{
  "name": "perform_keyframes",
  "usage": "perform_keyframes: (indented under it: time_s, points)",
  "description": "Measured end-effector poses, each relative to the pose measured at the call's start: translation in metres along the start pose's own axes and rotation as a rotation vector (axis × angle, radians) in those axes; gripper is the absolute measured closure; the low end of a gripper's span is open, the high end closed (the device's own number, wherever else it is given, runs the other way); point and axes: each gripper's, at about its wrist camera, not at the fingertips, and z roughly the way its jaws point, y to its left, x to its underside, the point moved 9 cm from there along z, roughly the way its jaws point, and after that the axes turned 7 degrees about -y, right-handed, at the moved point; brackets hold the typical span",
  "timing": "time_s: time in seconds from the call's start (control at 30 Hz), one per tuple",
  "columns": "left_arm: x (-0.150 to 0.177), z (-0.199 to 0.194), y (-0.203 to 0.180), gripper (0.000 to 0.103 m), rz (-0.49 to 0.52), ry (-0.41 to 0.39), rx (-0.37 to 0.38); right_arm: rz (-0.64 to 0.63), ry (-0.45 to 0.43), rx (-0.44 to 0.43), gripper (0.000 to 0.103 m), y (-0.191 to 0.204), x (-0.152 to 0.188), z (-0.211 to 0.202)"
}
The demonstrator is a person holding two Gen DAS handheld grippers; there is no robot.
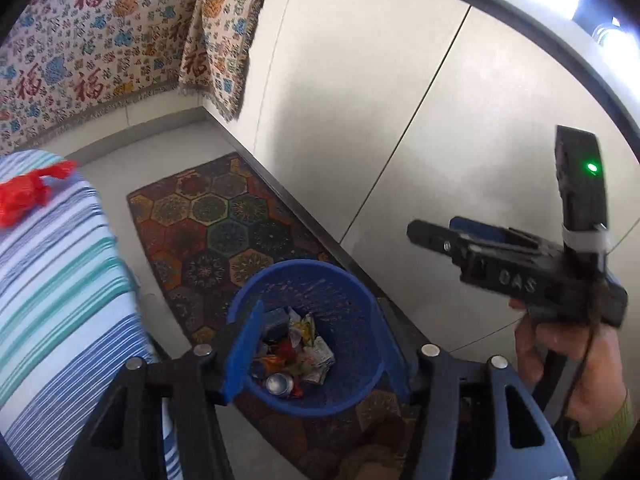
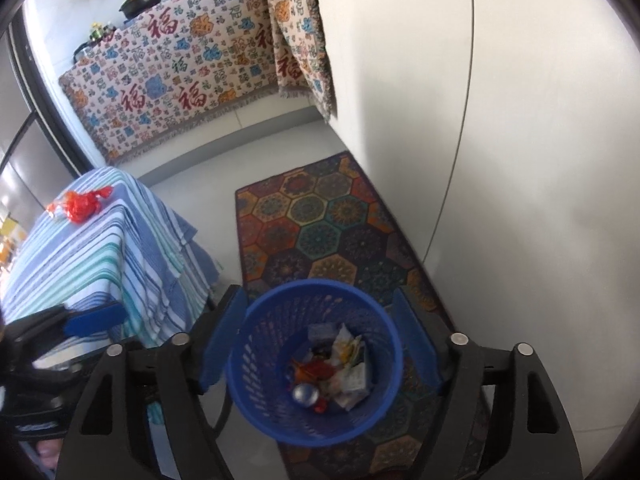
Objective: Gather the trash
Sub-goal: 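Move both tools back over the table toward the red bag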
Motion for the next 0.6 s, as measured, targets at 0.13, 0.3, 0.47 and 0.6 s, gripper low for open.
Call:
perform_keyframes:
  time_s: [0.13, 0.3, 0.47, 0.6]
  points:
    - [0.023, -0.045, 0.029, 0.042, -0.005, -0.018, -0.051, -0.048, -0.039, 0.029, 0.019, 0.010, -0.003, -0.008]
    - [0.055, -0.107, 0.096, 0.042, -0.070, -0.024, -0.182, -0.148, -0.091, 0.032, 0.017, 0.046, -0.001, -0.019]
    - [0.079, -0.159, 0.170, 0.042, -0.148, -0.030, -0.322, -0.208, -0.124, -0.064, 0.015, 0.121, 0.013, -0.036]
    - [0.090, -0.192, 0.224, 0.042, -0.204, -0.046, -0.426, -0.278, -0.115, -0.194, 0.010, 0.208, 0.035, -0.047]
